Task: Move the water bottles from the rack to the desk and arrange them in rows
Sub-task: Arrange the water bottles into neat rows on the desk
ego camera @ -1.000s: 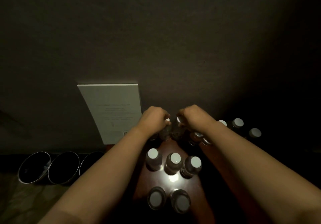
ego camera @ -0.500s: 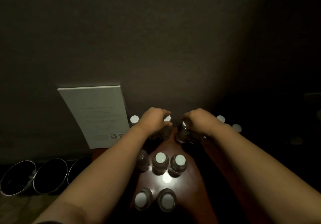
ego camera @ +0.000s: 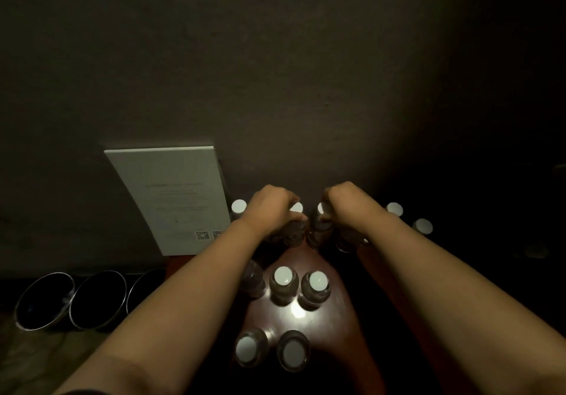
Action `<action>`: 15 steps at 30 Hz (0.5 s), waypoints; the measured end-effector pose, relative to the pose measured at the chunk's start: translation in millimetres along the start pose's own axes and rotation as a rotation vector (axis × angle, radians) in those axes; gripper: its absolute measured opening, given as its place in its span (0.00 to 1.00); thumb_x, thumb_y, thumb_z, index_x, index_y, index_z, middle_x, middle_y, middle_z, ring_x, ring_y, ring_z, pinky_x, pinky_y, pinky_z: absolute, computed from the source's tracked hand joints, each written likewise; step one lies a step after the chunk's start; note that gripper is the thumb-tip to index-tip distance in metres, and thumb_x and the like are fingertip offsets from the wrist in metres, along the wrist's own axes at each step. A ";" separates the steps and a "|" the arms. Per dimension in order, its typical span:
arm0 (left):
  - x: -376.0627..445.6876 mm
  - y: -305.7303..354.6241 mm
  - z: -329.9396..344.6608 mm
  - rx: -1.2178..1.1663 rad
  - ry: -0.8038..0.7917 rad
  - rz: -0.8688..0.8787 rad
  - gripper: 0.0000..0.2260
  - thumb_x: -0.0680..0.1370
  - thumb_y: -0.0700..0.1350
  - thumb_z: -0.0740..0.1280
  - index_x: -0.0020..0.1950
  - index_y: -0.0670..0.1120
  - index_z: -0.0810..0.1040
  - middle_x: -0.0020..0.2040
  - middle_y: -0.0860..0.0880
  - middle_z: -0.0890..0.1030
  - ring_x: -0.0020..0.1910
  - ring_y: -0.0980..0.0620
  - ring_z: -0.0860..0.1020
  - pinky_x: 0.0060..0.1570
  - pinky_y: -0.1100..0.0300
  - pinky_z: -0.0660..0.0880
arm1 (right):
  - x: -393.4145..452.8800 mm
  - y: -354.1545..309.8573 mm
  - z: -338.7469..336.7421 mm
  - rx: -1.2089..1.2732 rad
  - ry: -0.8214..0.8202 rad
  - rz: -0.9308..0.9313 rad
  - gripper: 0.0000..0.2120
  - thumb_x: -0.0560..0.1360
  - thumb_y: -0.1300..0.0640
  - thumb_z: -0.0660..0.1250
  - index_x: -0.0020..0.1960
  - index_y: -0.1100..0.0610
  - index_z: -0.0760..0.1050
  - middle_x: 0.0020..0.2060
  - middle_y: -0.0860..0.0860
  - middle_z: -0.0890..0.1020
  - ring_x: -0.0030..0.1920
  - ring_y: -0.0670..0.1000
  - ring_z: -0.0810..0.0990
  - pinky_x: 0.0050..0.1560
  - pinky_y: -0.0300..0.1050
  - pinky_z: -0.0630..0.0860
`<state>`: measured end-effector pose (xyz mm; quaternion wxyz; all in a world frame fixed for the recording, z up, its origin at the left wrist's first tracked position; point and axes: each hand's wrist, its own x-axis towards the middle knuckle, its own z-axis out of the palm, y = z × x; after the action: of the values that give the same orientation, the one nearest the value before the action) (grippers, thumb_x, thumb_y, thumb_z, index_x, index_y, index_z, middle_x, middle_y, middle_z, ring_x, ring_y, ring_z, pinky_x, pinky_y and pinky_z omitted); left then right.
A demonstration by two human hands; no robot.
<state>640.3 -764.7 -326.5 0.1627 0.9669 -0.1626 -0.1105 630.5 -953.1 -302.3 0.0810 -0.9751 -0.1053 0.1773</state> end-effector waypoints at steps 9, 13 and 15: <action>0.2 -3.0 -5.2 0.009 -0.084 0.028 0.23 0.72 0.60 0.72 0.63 0.51 0.81 0.54 0.49 0.84 0.57 0.47 0.80 0.55 0.53 0.76 | -5.5 4.9 -2.0 0.031 -0.016 -0.048 0.18 0.73 0.49 0.71 0.58 0.57 0.78 0.49 0.54 0.82 0.52 0.55 0.80 0.51 0.48 0.77; 1.5 -4.9 -7.8 0.007 -0.112 0.052 0.20 0.73 0.56 0.73 0.61 0.47 0.82 0.63 0.53 0.81 0.62 0.50 0.78 0.59 0.55 0.75 | -8.2 4.8 1.7 0.048 0.021 -0.070 0.11 0.74 0.55 0.68 0.55 0.56 0.79 0.46 0.54 0.83 0.49 0.55 0.80 0.49 0.47 0.77; 2.2 -5.9 -7.8 0.002 -0.112 0.055 0.19 0.74 0.55 0.73 0.59 0.44 0.82 0.64 0.54 0.80 0.63 0.51 0.77 0.59 0.56 0.75 | -7.5 2.2 2.7 0.051 0.043 -0.058 0.08 0.74 0.55 0.67 0.51 0.56 0.79 0.44 0.54 0.82 0.48 0.56 0.81 0.47 0.48 0.77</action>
<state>646.1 -758.0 -321.7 0.1555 0.9544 -0.1982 -0.1600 623.0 -956.6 -302.8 0.1133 -0.9729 -0.1273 0.1563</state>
